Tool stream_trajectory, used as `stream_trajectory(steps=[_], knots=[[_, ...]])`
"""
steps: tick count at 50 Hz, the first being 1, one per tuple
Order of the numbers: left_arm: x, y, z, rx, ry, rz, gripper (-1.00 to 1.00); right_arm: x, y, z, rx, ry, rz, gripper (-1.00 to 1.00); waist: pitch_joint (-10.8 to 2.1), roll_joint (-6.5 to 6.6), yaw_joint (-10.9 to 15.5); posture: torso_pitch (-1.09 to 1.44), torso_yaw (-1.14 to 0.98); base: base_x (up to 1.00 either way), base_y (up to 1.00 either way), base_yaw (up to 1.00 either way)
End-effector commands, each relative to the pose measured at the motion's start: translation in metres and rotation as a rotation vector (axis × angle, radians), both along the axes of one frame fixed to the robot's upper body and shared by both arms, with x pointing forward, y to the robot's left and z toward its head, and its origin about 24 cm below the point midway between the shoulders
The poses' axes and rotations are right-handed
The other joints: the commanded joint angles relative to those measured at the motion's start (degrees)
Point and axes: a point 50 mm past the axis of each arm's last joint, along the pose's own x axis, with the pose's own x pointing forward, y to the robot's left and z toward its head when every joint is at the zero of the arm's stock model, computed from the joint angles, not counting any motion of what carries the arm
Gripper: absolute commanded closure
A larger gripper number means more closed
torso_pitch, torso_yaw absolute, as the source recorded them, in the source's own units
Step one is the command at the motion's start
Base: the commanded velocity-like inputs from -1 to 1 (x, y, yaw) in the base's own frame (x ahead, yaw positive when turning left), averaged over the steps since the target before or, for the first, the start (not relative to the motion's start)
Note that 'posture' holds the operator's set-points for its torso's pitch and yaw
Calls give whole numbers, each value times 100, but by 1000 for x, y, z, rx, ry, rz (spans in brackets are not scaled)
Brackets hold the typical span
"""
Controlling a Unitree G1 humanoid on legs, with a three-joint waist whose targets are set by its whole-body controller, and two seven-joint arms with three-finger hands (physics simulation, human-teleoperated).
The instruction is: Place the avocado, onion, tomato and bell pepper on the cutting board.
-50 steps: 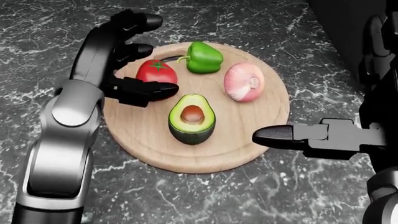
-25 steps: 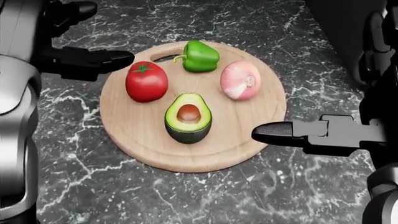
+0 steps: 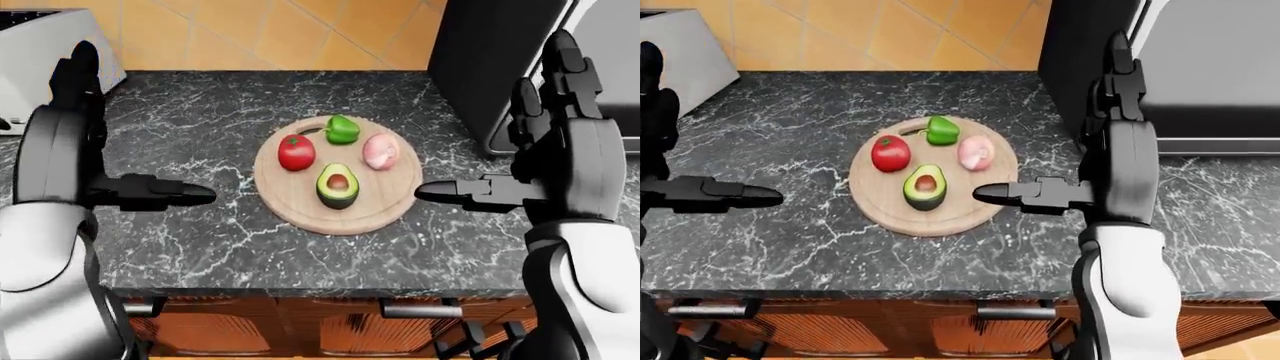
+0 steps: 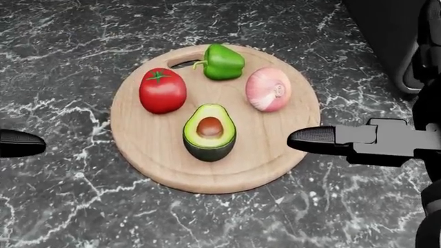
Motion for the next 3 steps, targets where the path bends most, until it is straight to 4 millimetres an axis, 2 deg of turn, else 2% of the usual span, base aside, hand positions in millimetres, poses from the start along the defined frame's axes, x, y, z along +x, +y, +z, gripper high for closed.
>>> stream_trajectory(steps=[1, 3], knots=[[-8, 3, 12, 33, -59, 21, -100, -5, 0, 10, -7, -69, 1, -100, -114, 24, -6, 0, 0, 0, 0, 0], [-10, 5, 11, 38, -57, 29, -100, -5, 0, 10, -7, -69, 0, -100, -109, 24, -3, 0, 0, 0, 0, 0]])
